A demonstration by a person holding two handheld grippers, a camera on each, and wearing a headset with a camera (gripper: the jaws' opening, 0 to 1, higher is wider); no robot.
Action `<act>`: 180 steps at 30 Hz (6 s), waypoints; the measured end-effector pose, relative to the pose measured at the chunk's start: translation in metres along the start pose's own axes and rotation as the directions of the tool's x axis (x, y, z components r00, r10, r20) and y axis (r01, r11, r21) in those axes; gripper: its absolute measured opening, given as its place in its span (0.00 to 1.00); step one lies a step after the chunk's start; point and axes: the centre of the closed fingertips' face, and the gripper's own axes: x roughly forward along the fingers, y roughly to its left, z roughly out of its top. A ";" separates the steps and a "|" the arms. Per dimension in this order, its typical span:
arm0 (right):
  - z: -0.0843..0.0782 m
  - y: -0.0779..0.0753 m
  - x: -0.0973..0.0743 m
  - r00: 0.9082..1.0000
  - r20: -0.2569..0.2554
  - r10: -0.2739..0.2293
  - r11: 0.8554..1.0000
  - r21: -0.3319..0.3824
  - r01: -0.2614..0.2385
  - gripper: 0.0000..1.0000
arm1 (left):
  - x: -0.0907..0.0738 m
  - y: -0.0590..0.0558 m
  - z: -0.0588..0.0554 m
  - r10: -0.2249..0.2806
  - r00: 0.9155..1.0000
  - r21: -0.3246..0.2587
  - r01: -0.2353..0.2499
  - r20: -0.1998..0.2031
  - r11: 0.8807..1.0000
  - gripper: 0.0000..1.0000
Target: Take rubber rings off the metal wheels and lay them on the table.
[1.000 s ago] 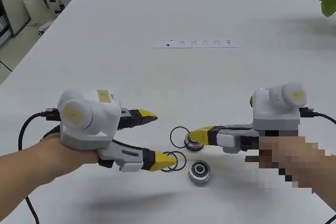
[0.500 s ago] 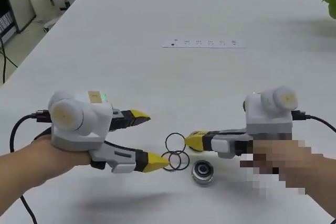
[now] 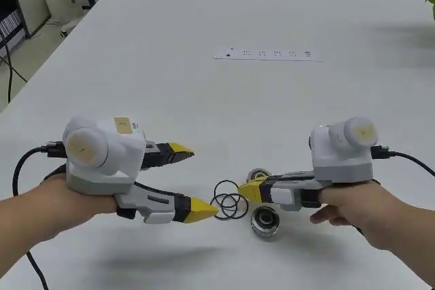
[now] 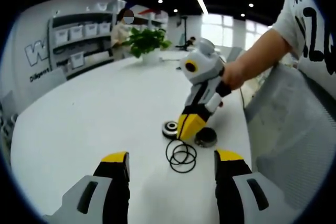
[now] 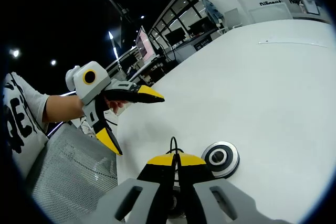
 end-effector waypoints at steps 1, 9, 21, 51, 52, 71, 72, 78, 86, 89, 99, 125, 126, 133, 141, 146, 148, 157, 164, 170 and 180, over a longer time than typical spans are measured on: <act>0.000 -0.001 0.000 1.000 0.001 -0.007 1.000 -0.009 0.007 0.00 | 0.000 0.000 0.000 -0.001 1.000 -0.001 0.001 -0.001 1.000 0.66; 0.002 -0.005 0.001 0.999 -0.005 -0.043 0.996 -0.083 0.043 0.00 | 0.002 -0.001 -0.002 -0.007 1.000 0.004 0.007 -0.012 1.000 0.66; 0.000 -0.003 0.003 0.998 -0.026 -0.052 0.983 -0.178 0.047 0.07 | 0.005 -0.001 -0.004 -0.013 1.000 0.004 0.014 -0.022 1.000 0.66; 0.013 0.008 -0.006 1.000 -0.001 -0.031 0.941 -0.338 0.028 0.37 | 0.006 -0.002 -0.002 -0.024 0.999 -0.001 0.024 -0.028 1.000 0.65; 0.014 0.006 -0.008 0.999 0.004 -0.033 0.941 -0.338 0.033 0.38 | 0.007 -0.002 -0.001 -0.025 0.999 -0.001 0.025 -0.027 1.000 0.65; 0.025 -0.017 -0.039 0.993 0.081 -0.091 0.948 -0.298 0.111 0.37 | 0.025 0.002 0.020 -0.032 0.999 0.015 0.032 -0.008 0.999 0.60; 0.025 -0.018 -0.040 0.992 0.083 -0.093 0.948 -0.298 0.114 0.37 | 0.026 0.002 0.020 -0.031 0.999 0.014 0.031 -0.006 0.999 0.59; 0.021 -0.025 -0.043 0.991 0.081 -0.105 0.945 -0.301 0.125 0.36 | 0.032 0.006 0.023 -0.030 1.000 0.012 0.030 -0.004 0.999 0.56; 0.010 -0.032 -0.043 0.992 0.053 -0.117 0.940 -0.316 0.128 0.33 | 0.041 0.008 0.023 -0.032 0.999 0.003 0.032 -0.008 0.999 0.53; 0.006 -0.033 -0.042 0.992 0.043 -0.119 0.938 -0.321 0.127 0.32 | 0.046 0.008 0.022 -0.036 0.999 0.001 0.036 -0.010 0.999 0.52; -0.004 -0.036 -0.035 0.992 0.019 -0.126 0.935 -0.332 0.125 0.27 | 0.063 0.002 0.020 -0.058 0.998 0.004 0.059 -0.020 0.998 0.47; -0.010 -0.046 -0.031 0.990 0.045 -0.131 0.942 -0.306 0.139 0.18 | 0.099 -0.007 0.016 -0.089 0.995 0.018 0.089 -0.045 0.996 0.28; -0.010 -0.046 -0.031 0.990 0.045 -0.131 0.942 -0.306 0.139 0.18 | 0.100 -0.008 0.015 -0.091 0.995 0.021 0.092 -0.050 0.995 0.27; -0.011 -0.047 -0.032 0.990 0.049 -0.131 0.942 -0.306 0.140 0.16 | 0.101 -0.003 0.013 -0.069 0.997 -0.003 0.069 -0.043 0.998 0.20; -0.012 -0.047 -0.033 0.990 0.042 -0.137 0.942 -0.303 0.144 0.11 | 0.102 -0.001 0.013 -0.043 0.998 0.010 0.043 -0.049 0.999 0.14; -0.012 -0.047 -0.034 0.989 0.045 -0.140 0.945 -0.294 0.147 0.07 | 0.101 -0.001 0.013 -0.033 0.998 0.012 0.034 -0.046 0.999 0.14; -0.012 -0.047 -0.035 0.989 0.047 -0.141 0.948 -0.281 0.148 0.05 | 0.101 -0.001 0.013 -0.030 0.999 0.016 0.031 -0.046 0.999 0.13; -0.012 -0.048 -0.037 0.987 0.069 -0.148 0.976 -0.151 0.157 0.00 | 0.101 -0.001 0.013 -0.018 0.999 0.028 0.019 -0.051 0.999 0.13; 0.000 -0.051 -0.046 0.979 0.148 -0.137 0.990 -0.024 0.142 0.00 | 0.102 -0.002 0.013 -0.007 0.998 0.035 0.009 -0.056 0.999 0.12; 0.004 -0.052 -0.047 0.977 0.163 -0.139 0.990 0.012 0.139 0.00 | 0.104 -0.003 0.014 0.000 0.998 0.042 0.003 -0.064 0.999 0.12; 0.007 -0.046 -0.045 0.978 0.154 -0.140 0.990 0.024 0.138 0.00 | 0.104 -0.002 0.014 0.015 0.997 0.027 -0.013 -0.070 1.000 0.11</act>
